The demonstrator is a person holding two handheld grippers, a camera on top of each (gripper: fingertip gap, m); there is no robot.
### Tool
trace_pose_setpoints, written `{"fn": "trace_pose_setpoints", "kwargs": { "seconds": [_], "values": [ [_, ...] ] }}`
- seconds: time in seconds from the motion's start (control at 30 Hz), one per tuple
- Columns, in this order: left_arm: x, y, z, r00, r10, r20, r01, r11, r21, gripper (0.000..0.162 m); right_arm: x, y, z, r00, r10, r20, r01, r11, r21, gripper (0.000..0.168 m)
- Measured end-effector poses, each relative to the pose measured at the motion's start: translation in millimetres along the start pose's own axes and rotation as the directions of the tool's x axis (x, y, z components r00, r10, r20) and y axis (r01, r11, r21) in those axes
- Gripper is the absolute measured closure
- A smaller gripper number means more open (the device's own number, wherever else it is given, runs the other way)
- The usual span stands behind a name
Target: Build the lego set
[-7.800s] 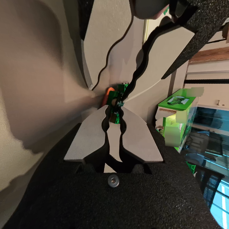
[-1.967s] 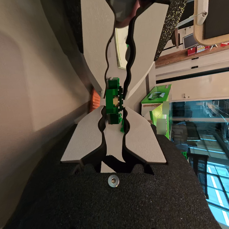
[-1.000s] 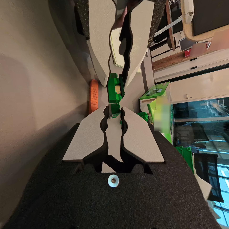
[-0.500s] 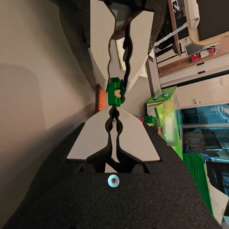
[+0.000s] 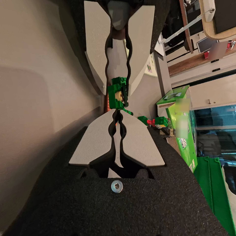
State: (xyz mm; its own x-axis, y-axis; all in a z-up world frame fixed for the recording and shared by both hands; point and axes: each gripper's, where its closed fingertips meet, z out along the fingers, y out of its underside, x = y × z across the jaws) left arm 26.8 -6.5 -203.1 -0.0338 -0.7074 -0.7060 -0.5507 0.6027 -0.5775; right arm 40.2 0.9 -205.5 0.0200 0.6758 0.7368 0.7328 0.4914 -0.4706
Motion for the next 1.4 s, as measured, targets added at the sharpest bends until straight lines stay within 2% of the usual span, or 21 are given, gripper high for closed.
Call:
{"fn": "trace_pose_setpoints", "kwargs": {
  "seconds": [0.07, 0.27, 0.33, 0.47, 0.6, 0.67, 0.93, 1.17, 1.4],
  "values": [
    [0, -1, 0, 1.0, 0.002, 0.005, -0.002, 1.0, 0.0, 0.135, 3, 0, -2, 1.0, 0.012, -0.017, -0.012, 1.0, 0.007, 0.167],
    [0, -1, 0, 1.0, -0.021, 0.0, 0.021, 1.0, 0.014, 0.135, 10, -6, -7, 0.998, 0.055, -0.025, -0.054, 0.998, 0.04, 0.124],
    [0, -3, 0, 0.999, -0.034, -0.009, 0.034, 0.999, 0.025, 0.135, 5, -14, -4, 0.999, 0.053, 0.0, -0.053, 0.997, 0.063, 0.119],
    [0, -4, 0, 0.999, -0.035, -0.013, 0.035, 0.999, 0.034, 0.135, 0, -10, 6, 0.999, -0.051, -0.011, 0.05, 0.999, -0.01, 0.121],
    [1, -5, -1, 0.999, -0.046, -0.019, 0.047, 0.998, 0.044, 0.136, 3, -5, 11, 0.992, -0.112, -0.054, 0.11, 0.993, -0.048, 0.139],
    [-1, -5, -1, 0.999, -0.047, -0.007, 0.047, 0.998, 0.047, 0.135, 5, -5, 11, 0.991, -0.119, -0.064, 0.116, 0.992, -0.051, 0.142],
    [-3, -5, -2, 0.999, -0.038, 0.014, 0.037, 0.998, 0.05, 0.135, 8, -6, 10, 0.98, -0.167, -0.107, 0.16, 0.984, -0.075, 0.144],
    [-8, -4, -2, 0.997, 0.02, 0.078, -0.022, 1.0, 0.019, 0.136, 12, -6, 9, 0.982, -0.147, -0.119, 0.138, 0.987, -0.079, 0.144],
    [-9, -3, -1, 0.996, 0.015, 0.083, -0.015, 1.0, 0.007, 0.137, 13, -6, 8, 0.982, -0.144, -0.121, 0.134, 0.987, -0.09, 0.144]
  ]
}}
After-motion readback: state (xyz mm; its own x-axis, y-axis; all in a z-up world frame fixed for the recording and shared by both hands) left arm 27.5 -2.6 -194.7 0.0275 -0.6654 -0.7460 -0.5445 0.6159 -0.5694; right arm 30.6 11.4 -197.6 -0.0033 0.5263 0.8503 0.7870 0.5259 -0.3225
